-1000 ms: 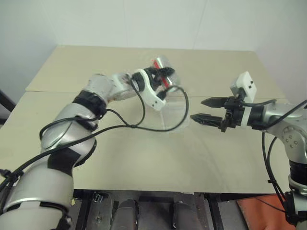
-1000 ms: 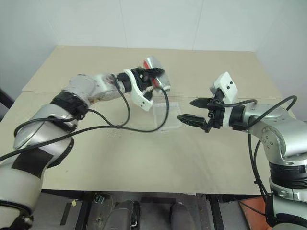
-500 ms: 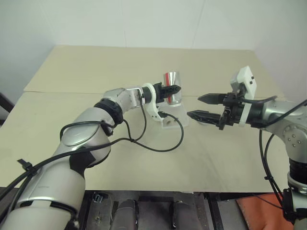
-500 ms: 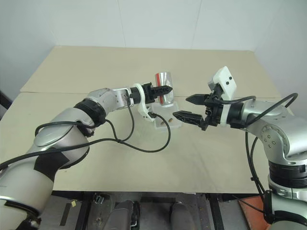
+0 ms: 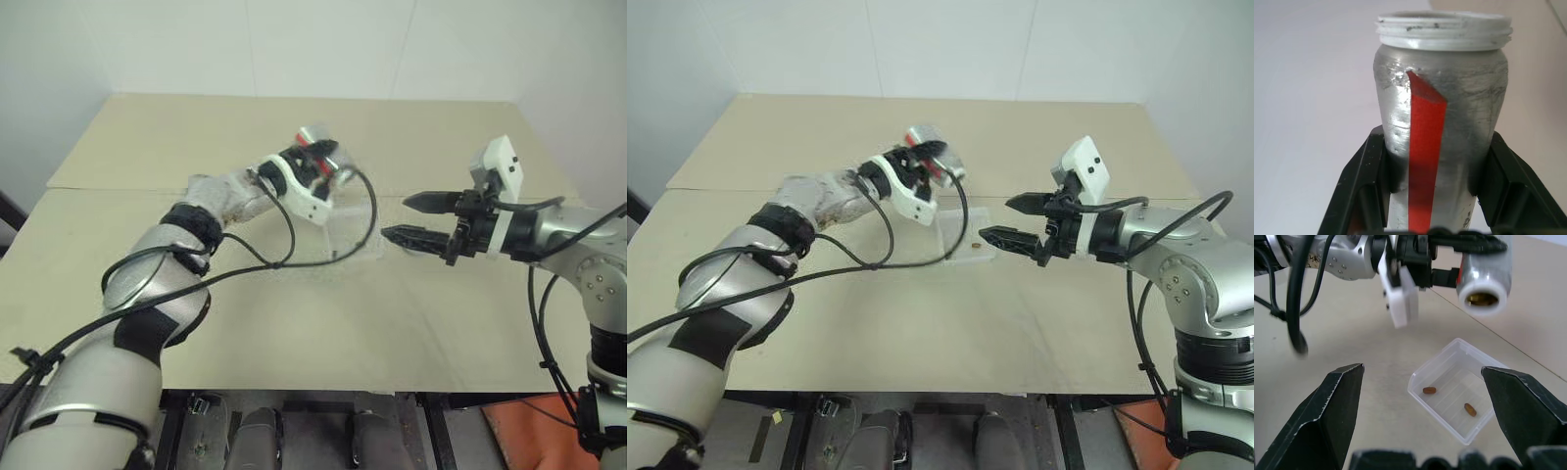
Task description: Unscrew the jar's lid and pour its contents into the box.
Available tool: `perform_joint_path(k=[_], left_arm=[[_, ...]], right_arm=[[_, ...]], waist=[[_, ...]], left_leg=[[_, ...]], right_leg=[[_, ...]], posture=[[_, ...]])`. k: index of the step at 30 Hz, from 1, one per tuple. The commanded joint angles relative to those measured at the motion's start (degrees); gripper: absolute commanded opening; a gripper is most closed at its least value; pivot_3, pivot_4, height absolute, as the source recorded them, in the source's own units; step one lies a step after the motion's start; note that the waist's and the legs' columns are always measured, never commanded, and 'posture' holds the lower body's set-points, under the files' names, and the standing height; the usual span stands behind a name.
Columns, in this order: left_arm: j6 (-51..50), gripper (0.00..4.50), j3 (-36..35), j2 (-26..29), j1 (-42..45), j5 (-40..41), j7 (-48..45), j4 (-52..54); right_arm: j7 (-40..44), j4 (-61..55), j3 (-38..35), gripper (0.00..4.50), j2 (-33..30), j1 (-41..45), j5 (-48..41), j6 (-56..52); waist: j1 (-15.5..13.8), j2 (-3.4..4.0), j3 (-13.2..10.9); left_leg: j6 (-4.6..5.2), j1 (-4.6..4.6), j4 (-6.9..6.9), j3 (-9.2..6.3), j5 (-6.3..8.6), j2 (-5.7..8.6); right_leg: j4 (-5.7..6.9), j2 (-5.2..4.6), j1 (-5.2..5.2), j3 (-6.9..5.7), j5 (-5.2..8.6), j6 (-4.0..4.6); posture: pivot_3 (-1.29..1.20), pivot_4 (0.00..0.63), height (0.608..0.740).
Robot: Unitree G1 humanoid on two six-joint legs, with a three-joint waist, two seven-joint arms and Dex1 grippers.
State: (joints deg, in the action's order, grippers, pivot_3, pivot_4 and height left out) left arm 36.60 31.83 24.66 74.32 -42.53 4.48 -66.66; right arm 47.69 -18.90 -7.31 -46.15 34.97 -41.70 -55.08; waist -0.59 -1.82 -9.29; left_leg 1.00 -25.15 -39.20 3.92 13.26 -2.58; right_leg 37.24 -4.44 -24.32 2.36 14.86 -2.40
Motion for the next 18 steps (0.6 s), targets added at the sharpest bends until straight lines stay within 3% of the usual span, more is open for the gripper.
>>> perform_joint_path(k=[1, 4, 6, 12, 18], left_arm=[[-1.1, 1.95, -10.7, -0.6, -3.4, 16.5, -13.6, 5.6], [-13.1, 1.95, -20.6, -3.3, -10.8, 32.6, -26.4, 15.0], [-21.7, 1.95, -25.3, -4.4, -15.4, 38.7, -28.7, 21.3], [-41.3, 1.95, -32.1, -7.6, -24.3, 46.6, -27.5, 37.3], [-47.1, 1.95, -36.2, -10.7, -30.1, 50.5, -24.9, 42.5]], right_arm=[[1.9, 0.1, -0.2, 4.46, -0.8, 0.4, 0.7, 3.2], [3.0, 0.7, 0.8, 4.46, -0.6, 0.8, 1.9, 5.2], [3.4, 0.8, 1.5, 4.46, -0.5, 0.9, 2.7, 6.4], [5.8, -0.2, 4.0, 4.46, -2.2, -0.8, 6.9, 10.9], [6.6, -0.2, 4.3, 4.46, -2.5, -1.5, 8.3, 12.3]], waist=[[-0.1, 0.00, 0.0], [-0.3, 0.02, 0.0], [-0.1, 0.02, 0.0], [0.4, 0.02, 0.0], [0.1, 0.02, 0.0]], left_leg=[[0.00, 0.00, -0.03, -0.01, 0.00, -0.01], [0.01, 0.00, -0.13, -0.03, 0.00, -0.01], [0.05, -0.04, -0.39, -0.05, 0.03, -0.06], [0.09, -0.06, -0.63, -0.14, 0.05, -0.08], [0.09, -0.01, -0.69, -0.22, 0.05, -0.03]], right_leg=[[0.01, 0.00, 0.03, -0.03, 0.00, 0.00], [0.32, -0.01, 0.11, -0.09, 0.00, 0.00], [0.42, 0.00, 0.13, -0.10, 0.00, 0.00], [0.69, 0.05, 0.13, -0.08, 0.00, -0.01], [0.69, 0.03, 0.16, -0.07, 0.00, -0.02]], posture=[[0.00, 0.150, 0.740], [0.00, 0.150, 0.740], [0.00, 0.150, 0.740], [0.00, 0.150, 0.740], [0.00, 0.150, 0.740]])
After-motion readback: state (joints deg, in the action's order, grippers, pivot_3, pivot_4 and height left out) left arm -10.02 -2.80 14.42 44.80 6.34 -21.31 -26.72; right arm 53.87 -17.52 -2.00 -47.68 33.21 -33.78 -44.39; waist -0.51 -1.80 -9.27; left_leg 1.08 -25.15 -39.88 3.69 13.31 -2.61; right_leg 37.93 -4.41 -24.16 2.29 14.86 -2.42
